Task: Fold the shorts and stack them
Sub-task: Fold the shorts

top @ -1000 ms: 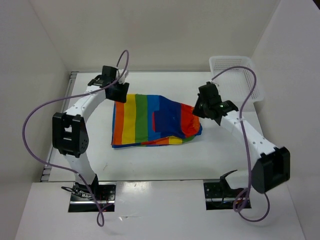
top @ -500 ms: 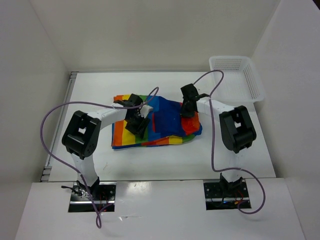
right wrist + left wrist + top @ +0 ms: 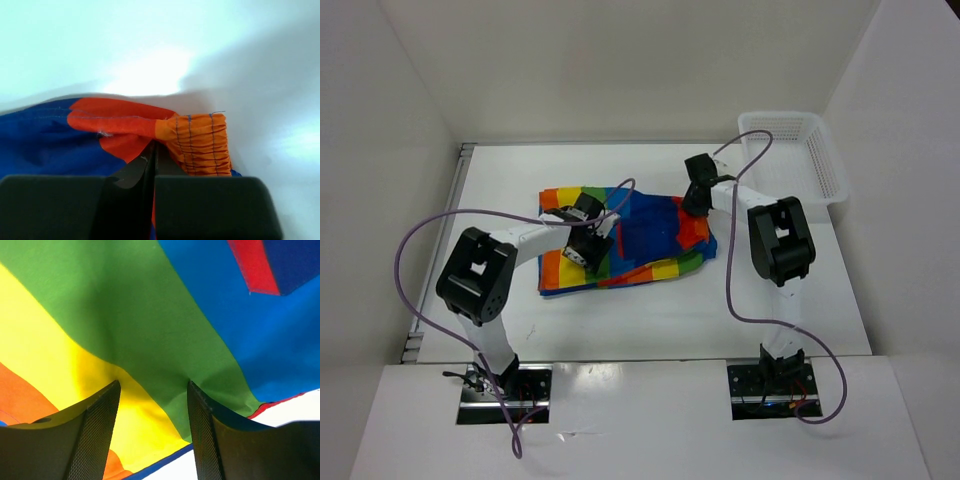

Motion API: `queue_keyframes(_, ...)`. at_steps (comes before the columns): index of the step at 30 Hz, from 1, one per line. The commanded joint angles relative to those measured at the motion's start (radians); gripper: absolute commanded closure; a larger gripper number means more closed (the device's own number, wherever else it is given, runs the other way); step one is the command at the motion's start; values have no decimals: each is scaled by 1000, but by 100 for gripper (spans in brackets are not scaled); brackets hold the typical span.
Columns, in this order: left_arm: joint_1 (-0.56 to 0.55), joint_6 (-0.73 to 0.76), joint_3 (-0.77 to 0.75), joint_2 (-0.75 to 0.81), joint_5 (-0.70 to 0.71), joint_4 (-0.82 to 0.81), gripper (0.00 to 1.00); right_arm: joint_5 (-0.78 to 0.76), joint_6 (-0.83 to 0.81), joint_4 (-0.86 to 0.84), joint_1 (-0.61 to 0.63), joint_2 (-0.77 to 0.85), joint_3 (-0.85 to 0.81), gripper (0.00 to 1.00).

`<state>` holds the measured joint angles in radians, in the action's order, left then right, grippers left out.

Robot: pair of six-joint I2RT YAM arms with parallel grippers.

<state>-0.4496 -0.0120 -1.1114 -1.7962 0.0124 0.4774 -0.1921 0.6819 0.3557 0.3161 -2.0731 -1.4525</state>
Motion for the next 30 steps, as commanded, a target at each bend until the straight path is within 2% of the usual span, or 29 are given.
queue_keyframes(1, 19, 12, 7, -78, 72, 101, 37, 12, -54, -49, -14, -55, -126, 100)
queue_keyframes(4, 19, 12, -54, -100, 41, 133, 37, -3, -108, -58, 23, 7, -126, 100)
queue_keyframes(7, 19, 12, -67, -120, 31, 144, 37, -13, -174, -78, 75, 163, -85, 100)
queue_keyframes(12, 19, 12, -67, -120, -17, 144, 35, -13, -206, -80, 204, 404, 38, 93)
queue_keyframes(15, 19, 12, -67, -120, -40, 144, 35, 34, -164, -69, 294, 426, 163, 93)
queue_keyframes(17, 19, 12, -67, -120, -40, 135, 35, 74, -118, -69, 334, 407, 211, 100)
queue_keyframes(21, 28, 12, -67, -131, -12, 124, 35, 138, -44, -90, 334, 344, 302, 100)
queue_keyframes(25, 54, 12, -76, -140, -45, 124, 35, 118, -18, -80, 334, 303, 365, 100)
queue_keyframes(30, 63, 12, -47, -149, -6, 115, 35, 85, 70, -61, 334, 355, 483, 100)
